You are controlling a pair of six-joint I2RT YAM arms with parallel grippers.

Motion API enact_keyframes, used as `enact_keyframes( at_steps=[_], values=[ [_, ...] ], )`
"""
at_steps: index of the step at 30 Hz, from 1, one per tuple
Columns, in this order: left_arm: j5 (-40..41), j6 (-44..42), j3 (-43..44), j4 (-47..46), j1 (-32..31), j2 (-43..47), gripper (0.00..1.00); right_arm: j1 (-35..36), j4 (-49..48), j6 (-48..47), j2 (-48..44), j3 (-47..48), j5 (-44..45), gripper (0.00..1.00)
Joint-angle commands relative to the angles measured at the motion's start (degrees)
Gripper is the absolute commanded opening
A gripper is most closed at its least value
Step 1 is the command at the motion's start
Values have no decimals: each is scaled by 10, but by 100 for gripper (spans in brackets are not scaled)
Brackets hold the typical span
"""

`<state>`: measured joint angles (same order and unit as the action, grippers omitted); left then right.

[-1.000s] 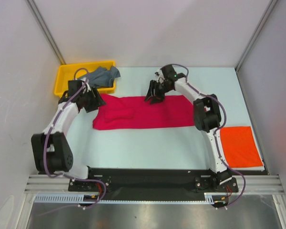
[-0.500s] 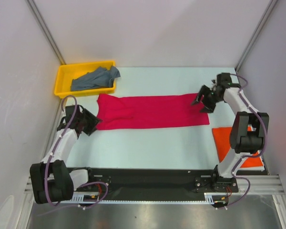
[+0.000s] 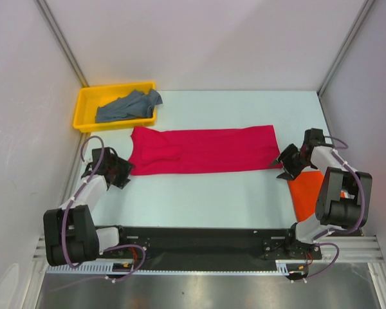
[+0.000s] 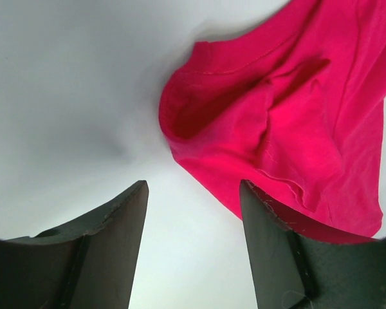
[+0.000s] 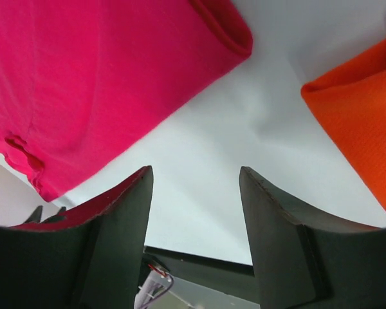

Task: Fold and stack the t-shirts
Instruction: Fold the tshirt

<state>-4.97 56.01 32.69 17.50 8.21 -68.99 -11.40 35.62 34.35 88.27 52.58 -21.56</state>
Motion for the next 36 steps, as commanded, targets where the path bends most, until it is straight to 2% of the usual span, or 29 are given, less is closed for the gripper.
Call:
enact_keyframes(
  at_steps=[1, 3, 16, 20, 23, 25, 28, 29, 31, 32, 33, 36],
  values=[
    [-9, 16, -15, -59, 8, -15, 64, -7, -80, 23, 7, 4, 17, 61],
    [-21, 16, -22, -82, 14, -27, 64, -16, -96, 27, 20, 2, 15, 60],
    [-26, -13, 2, -89, 30, -81, 63, -32, -130, 21, 60, -5, 14, 56],
    [-29, -20, 6, -98, 30, -98, 57, -31, -133, 18, 82, 5, 13, 49],
    [-33, -27, 11, -106, 30, -112, 53, -30, -131, 12, 88, 7, 23, 47],
    [-33, -33, 15, -111, 30, -120, 50, -30, -132, 9, 96, 6, 27, 43],
    [-33, -42, 20, -115, 31, -132, 41, -28, -132, -2, 110, 8, 32, 24],
    [-32, -44, 21, -114, 30, -134, 35, -27, -130, -8, 114, 9, 34, 21],
    [-30, -50, 26, -118, 30, -143, 31, -22, -124, -13, 118, 7, 39, 13],
    [-29, -52, 27, -120, 30, -147, 25, -20, -122, -15, 116, 5, 42, 4],
    [-29, -56, 31, -122, 30, -150, 22, -13, -115, -21, 115, 2, 49, 0],
    [-30, -64, 38, -133, 30, -164, 10, 5, -94, -36, 95, -8, 71, 0]
  ],
)
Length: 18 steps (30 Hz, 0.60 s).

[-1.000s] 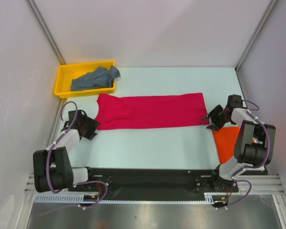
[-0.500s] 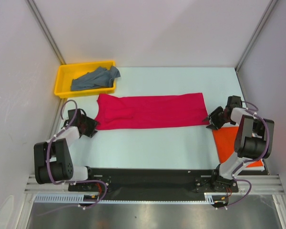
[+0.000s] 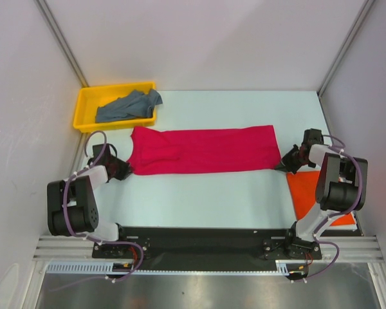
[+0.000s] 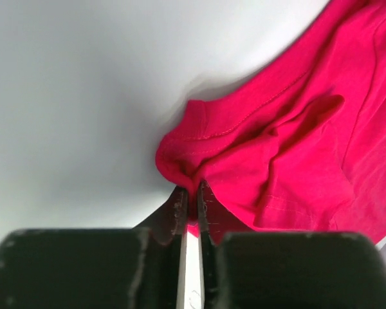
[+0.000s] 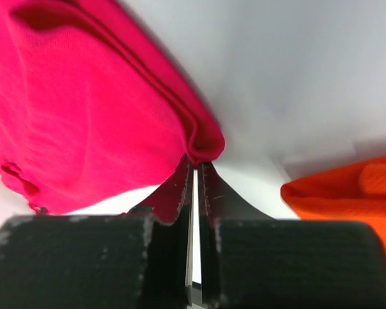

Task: Fold and stack the t-shirts
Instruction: Fold the tshirt

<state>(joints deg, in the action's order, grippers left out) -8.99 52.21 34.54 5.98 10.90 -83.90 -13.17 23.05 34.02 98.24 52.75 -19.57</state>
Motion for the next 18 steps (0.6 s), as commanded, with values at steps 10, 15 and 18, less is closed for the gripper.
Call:
enact_keyframes(
  at_steps=[10, 15, 18],
  values=[
    [26, -75, 57, -14, 0, -38, 0, 83, 119, -20, -178, -113, 77, 0],
    [31, -124, 106, 9, -13, -69, 0, 179, 164, 10, -268, -150, 74, 0],
    [37, -139, 124, 12, -25, -83, 0, 237, 194, 20, -298, -165, 83, 0]
  ],
)
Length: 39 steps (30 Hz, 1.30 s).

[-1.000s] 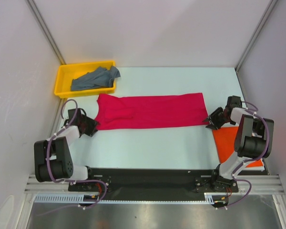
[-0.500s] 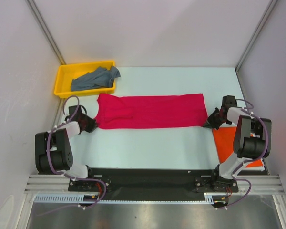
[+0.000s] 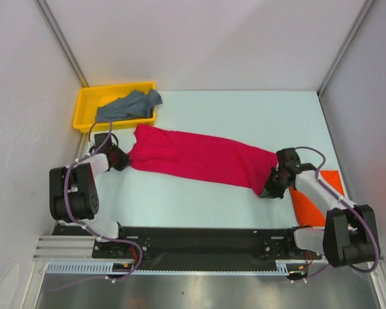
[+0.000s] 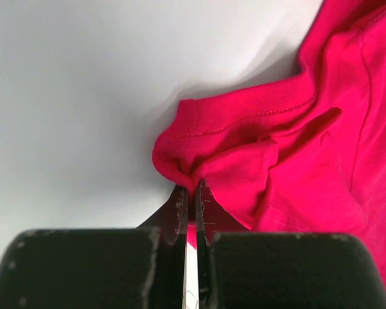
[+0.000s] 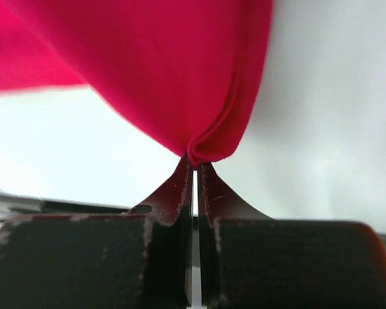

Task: Fold and stack the t-shirts
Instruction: Fold the tshirt

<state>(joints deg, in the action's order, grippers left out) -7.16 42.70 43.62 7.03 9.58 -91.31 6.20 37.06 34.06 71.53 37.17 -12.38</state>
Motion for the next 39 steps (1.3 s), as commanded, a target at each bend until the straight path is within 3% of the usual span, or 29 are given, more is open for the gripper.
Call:
enact_keyframes(
  at_steps=[1, 7, 14, 24, 32, 35, 37, 39],
  values=[
    [20, -47, 38, 2, -20, -12, 0, 54, 62, 21, -51, -12, 14, 0],
    [43, -81, 106, 37, -89, -58, 0, 103, 121, 22, -119, -43, 9, 0],
    [26, -19, 134, 3, -168, -116, 0, 169, 163, 56, -183, -28, 23, 0],
    [15, 4, 397, 55, -264, -306, 0, 171, 166, 79, -209, -32, 17, 0],
    [-29, -8, 654, 91, -280, -504, 1, 172, 104, 101, -181, -38, -5, 0],
    [-9, -54, 873, 157, -277, -587, 1, 174, 79, 96, -136, -32, -12, 0],
    [-1, -71, 918, 165, -268, -607, 1, 184, 76, 92, -111, -25, -19, 0],
    [2, -79, 893, 136, -251, -593, 1, 197, 72, 92, -93, -20, -27, 0]
  ],
)
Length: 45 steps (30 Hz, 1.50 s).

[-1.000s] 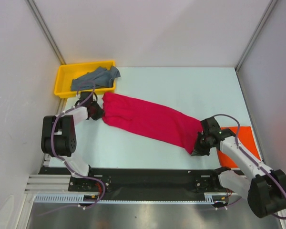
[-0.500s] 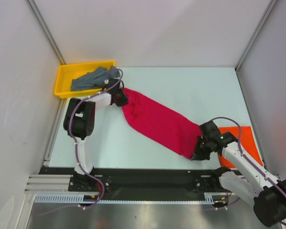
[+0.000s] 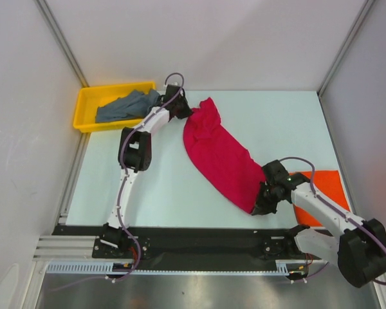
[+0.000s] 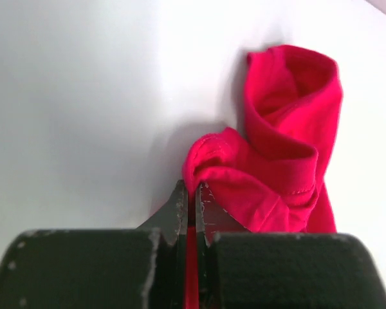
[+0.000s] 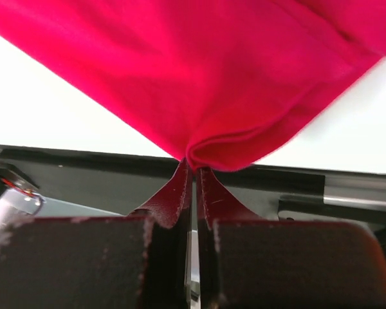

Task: Fold and stack the t-shirts
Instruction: Fold the tshirt

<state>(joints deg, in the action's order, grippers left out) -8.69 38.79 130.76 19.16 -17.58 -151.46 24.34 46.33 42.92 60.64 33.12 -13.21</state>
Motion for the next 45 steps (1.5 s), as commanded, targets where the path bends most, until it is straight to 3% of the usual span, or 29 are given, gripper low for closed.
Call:
enact_keyframes(
  at_steps=[1, 6, 9, 12, 15, 17, 18, 21, 24, 28, 32, 36, 38, 39, 42, 45],
  values=[
    [15, -39, 4, -22, 28, 17, 1, 32, -26, 3, 18, 23, -22, 0],
    [13, -49, -66, -97, 62, 49, 2, 76, -40, 24, 28, 25, -31, 0],
    [35, -76, -26, -55, 65, 39, 0, 105, -51, 44, 31, 24, -39, 0],
    [52, -100, -65, -75, 66, 71, 1, 133, -64, 68, 29, 18, -45, 0],
    [68, -115, -66, -70, 64, 89, 14, 150, -87, 84, 28, 11, -55, 0],
    [62, -125, -68, -65, 63, 104, 32, 156, -103, 85, 36, 12, -60, 0],
    [60, -129, -68, -56, 62, 110, 45, 157, -112, 85, 41, 12, -65, 8],
    [36, -147, -60, -29, 55, 133, 59, 157, -110, 73, 62, 24, -89, 22],
    [28, -165, -32, 21, 46, 155, 61, 157, -61, 48, 56, 46, -95, 45],
    [36, -176, -48, 69, 36, 228, 61, 152, 7, 18, 9, 92, -60, 58],
    [44, -178, -152, 83, 10, 353, 60, 86, 38, -24, -24, 135, -51, 69],
    [63, -163, -350, 87, -71, 494, 55, -63, 30, -109, 9, 154, -99, 71],
    [57, -123, -435, 69, -107, 586, 54, -94, 27, -135, 46, 165, -101, 71],
    [57, -102, -519, 51, -142, 620, 52, -107, 25, -149, 61, 182, -99, 71],
    [39, 20, -686, -27, -225, 720, 52, -150, 25, -184, 101, 207, -105, 71],
    [58, 139, -784, -56, -306, 764, 53, -185, 25, -212, 117, 222, -117, 72]
  ],
)
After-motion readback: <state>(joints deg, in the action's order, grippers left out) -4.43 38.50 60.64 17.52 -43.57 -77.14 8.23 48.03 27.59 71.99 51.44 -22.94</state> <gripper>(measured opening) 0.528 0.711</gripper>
